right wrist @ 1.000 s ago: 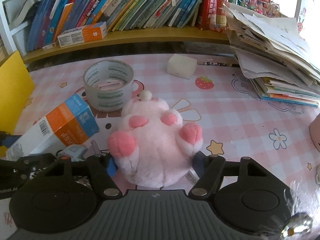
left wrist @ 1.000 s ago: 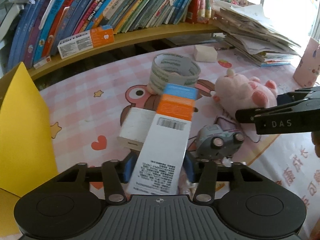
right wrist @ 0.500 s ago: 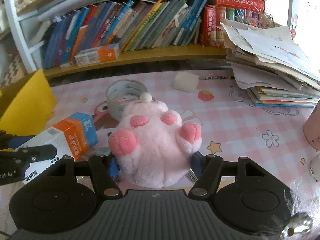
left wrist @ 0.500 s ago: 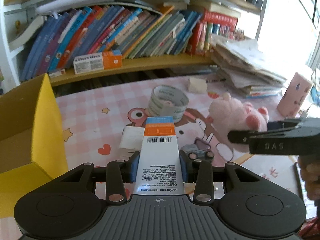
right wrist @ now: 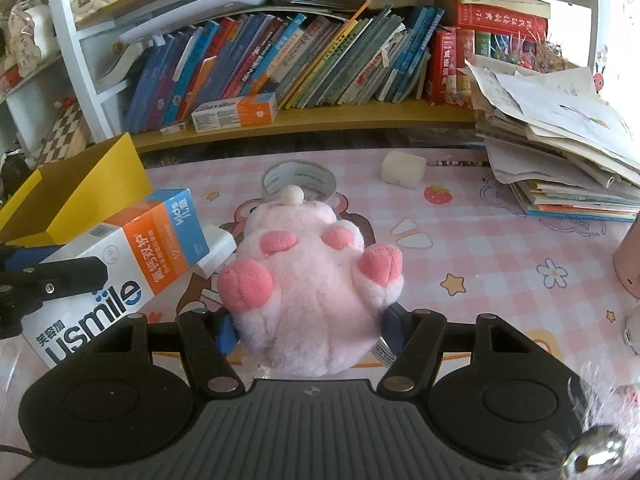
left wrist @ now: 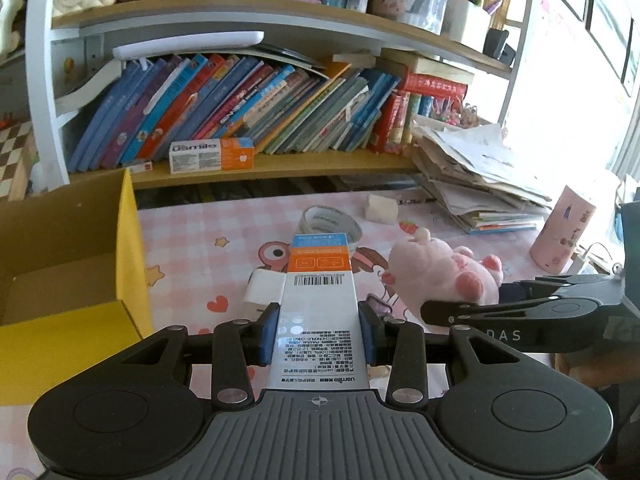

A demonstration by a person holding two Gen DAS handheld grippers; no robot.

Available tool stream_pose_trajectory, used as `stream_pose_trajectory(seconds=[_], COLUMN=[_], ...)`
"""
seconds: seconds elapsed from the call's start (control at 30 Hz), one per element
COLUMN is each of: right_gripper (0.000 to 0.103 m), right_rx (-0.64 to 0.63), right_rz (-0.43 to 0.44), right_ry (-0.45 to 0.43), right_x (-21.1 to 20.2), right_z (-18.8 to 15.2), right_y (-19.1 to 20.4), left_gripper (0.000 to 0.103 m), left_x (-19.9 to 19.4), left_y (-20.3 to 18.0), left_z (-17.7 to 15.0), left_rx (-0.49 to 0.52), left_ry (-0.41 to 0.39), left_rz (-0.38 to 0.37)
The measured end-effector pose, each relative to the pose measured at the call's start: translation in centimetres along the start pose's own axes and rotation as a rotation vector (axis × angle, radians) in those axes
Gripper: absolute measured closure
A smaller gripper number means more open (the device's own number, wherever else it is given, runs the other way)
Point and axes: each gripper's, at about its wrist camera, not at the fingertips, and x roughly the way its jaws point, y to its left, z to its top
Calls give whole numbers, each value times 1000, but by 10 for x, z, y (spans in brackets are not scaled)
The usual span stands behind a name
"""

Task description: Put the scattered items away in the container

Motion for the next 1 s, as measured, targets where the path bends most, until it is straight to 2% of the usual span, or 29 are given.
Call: stream_pose_trajectory(seconds=[0.43, 0.67, 1.0], right_gripper=[38, 38, 38], right_rx=[-27, -16, -11], right_rz=[12, -19, -56], right_ry=[19, 23, 25], right_x=[-9, -16, -32], right_z=[-12, -20, -36], right_y=[14, 23, 72], left_gripper=[65, 65, 65], left_x=[-16, -29, -58], left_y=[1, 15, 48], left_z=[-16, -28, -39], left_rx=[-4, -21, 3], left_ry=[10, 12, 9], left_rz=[-11, -35, -102])
